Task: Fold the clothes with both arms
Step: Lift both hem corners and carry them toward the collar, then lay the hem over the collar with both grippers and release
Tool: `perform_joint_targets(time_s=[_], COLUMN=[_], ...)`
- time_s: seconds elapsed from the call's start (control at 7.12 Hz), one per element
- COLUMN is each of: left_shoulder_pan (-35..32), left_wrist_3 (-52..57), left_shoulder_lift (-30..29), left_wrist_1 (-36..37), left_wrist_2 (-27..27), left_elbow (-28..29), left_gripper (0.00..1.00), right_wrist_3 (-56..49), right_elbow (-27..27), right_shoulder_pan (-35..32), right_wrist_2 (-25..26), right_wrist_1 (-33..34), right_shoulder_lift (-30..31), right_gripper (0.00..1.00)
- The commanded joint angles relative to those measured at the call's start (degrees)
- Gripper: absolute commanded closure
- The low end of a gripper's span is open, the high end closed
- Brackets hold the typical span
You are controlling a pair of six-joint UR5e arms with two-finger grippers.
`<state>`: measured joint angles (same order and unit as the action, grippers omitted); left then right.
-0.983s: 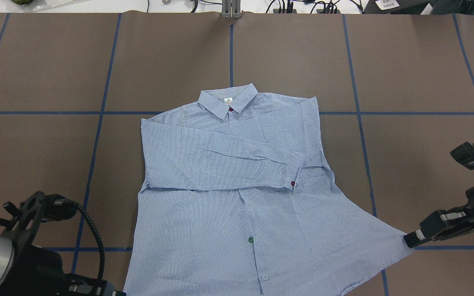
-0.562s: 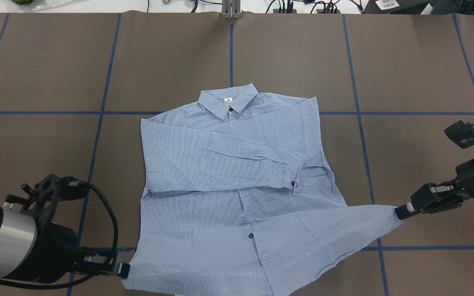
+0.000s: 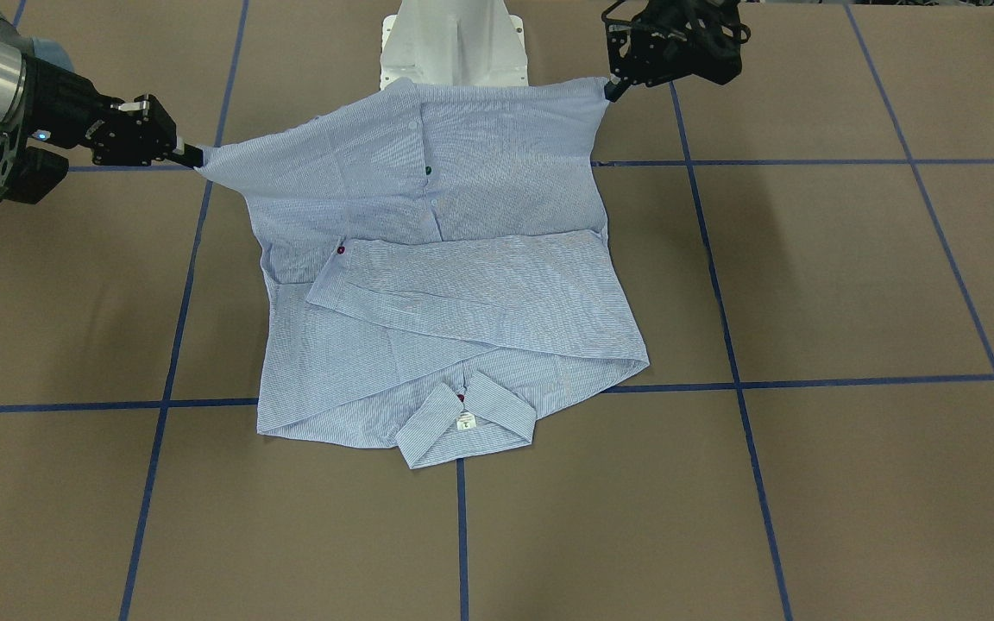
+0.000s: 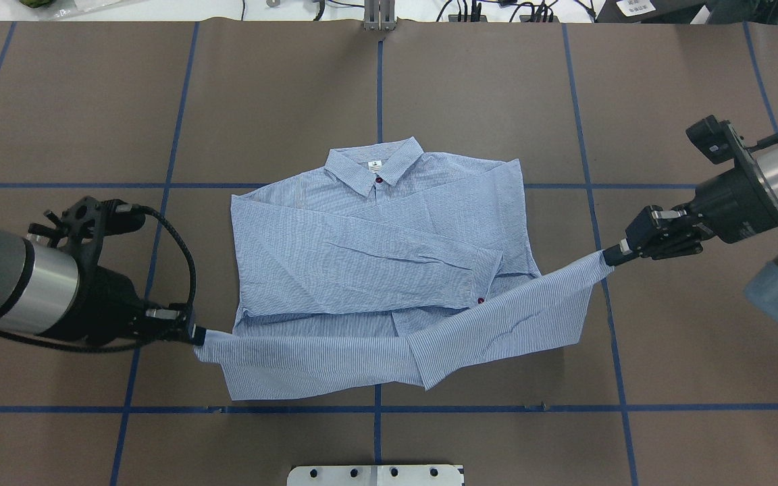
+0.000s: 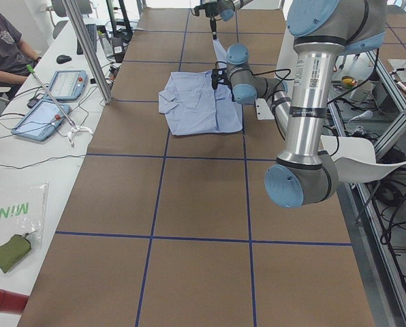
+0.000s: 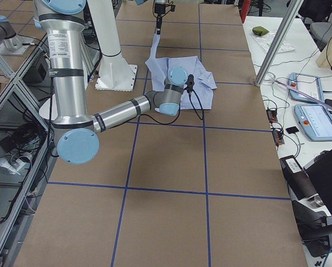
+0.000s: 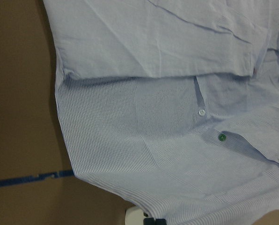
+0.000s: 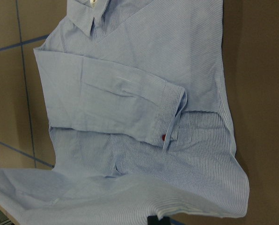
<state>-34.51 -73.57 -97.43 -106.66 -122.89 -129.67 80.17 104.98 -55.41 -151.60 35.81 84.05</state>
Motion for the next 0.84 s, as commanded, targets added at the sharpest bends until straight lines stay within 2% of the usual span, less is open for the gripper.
perform_joint_targets(time_s=[0.0, 0.28, 0.42, 0.7], left_shoulder_pan=[-6.3, -7.5, -8.7, -13.8], left_wrist_3=[3.0, 3.0, 3.1, 8.0], left_shoulder_lift=[-3.2, -9.4, -11.1, -12.3], left_wrist_1=[0.0, 0.0, -0.2, 0.0], left_wrist_2=[-3.6, -3.3, -3.3, -3.7], left_elbow=[5.2, 12.2, 14.6, 17.5], left_gripper=[1.0, 1.0, 1.0, 1.0], right_wrist_3=[-0.5, -0.6, -0.8, -0.8], right_elbow=[-6.4, -16.3, -19.2, -20.4], right_shoulder_pan=[-3.0, -4.8, -4.9, -5.1], right_wrist_2=[0.2, 0.9, 3.1, 3.9], right_wrist_1=[4.9, 5.8, 5.8, 6.4], right_shoulder_lift=[-8.4, -16.5, -18.6, -20.6], right_gripper=[1.0, 1.0, 1.0, 1.0])
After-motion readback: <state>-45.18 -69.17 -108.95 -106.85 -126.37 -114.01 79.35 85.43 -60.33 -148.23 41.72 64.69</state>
